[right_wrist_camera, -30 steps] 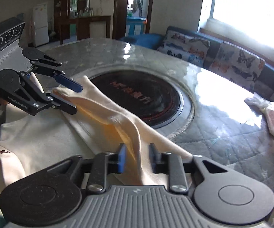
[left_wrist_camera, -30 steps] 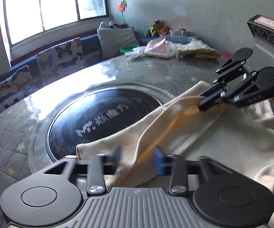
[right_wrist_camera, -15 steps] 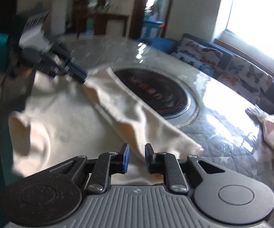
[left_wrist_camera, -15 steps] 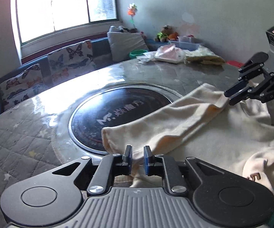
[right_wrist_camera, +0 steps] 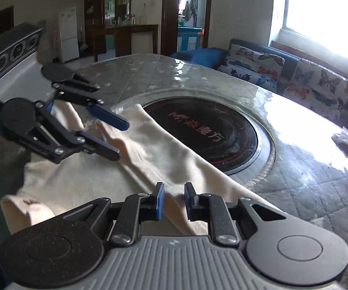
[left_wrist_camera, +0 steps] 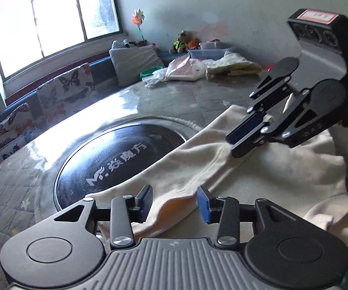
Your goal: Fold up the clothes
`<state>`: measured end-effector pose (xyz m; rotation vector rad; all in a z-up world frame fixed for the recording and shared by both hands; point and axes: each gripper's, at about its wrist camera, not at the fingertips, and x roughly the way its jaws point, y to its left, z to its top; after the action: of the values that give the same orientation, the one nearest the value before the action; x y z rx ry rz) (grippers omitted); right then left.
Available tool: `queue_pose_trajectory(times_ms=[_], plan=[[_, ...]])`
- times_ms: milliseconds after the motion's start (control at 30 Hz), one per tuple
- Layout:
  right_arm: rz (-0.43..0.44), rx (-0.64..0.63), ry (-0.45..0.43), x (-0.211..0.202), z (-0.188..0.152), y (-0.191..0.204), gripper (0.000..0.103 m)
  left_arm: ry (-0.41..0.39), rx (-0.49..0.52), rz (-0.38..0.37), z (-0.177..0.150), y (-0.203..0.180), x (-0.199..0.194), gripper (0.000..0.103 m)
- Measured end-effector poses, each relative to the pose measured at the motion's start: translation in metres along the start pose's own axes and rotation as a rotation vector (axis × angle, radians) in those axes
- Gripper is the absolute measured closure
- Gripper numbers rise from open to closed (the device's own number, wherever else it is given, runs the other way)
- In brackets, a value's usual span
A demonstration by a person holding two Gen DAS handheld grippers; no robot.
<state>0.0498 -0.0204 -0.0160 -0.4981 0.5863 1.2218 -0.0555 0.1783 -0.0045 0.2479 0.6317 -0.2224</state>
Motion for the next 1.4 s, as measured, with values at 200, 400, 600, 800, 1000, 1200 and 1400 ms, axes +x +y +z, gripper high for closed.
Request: queue_pose_trajectory(times_ms=[200,400,600,800,1000,1200,1400], plan=[[-0.035,-0.036,0.018,0.003,-0.007,0.003,0.087,0.024,-0.025,0.006,-0.004,0.005,0.008,0.093],[-0.045,-0.086,-0.035,-0.011,-0.007,0.013,0.101,-0.029,-0.006,0.036,-0.003,0.004,-0.014,0.097],[0.008,-0.137,0.036,-0.003,-0.017,0.021,0.094,0.041,0.003,0.034,-0.014,0.003,-0.011,0.094],[0.015,-0.091,-0.039,-0.007,0.001,0.02,0.09,-0.003,-0.004,0.04,-0.008,0.003,-0.014,0.079],[0.046,-0.016,-0.037,0.013,0.007,0.014,0.081,0.037,0.033,0.013,-0.009,-0.005,0.003,0.08],[0.097,-0.043,-0.027,0.007,0.001,0.023,0.079,0.023,0.026,0.04,-0.012,0.0,-0.01,0.094],[0.106,0.022,-0.013,0.012,-0.003,0.017,0.07,0.001,-0.06,0.112,-0.017,0.015,-0.027,0.076]])
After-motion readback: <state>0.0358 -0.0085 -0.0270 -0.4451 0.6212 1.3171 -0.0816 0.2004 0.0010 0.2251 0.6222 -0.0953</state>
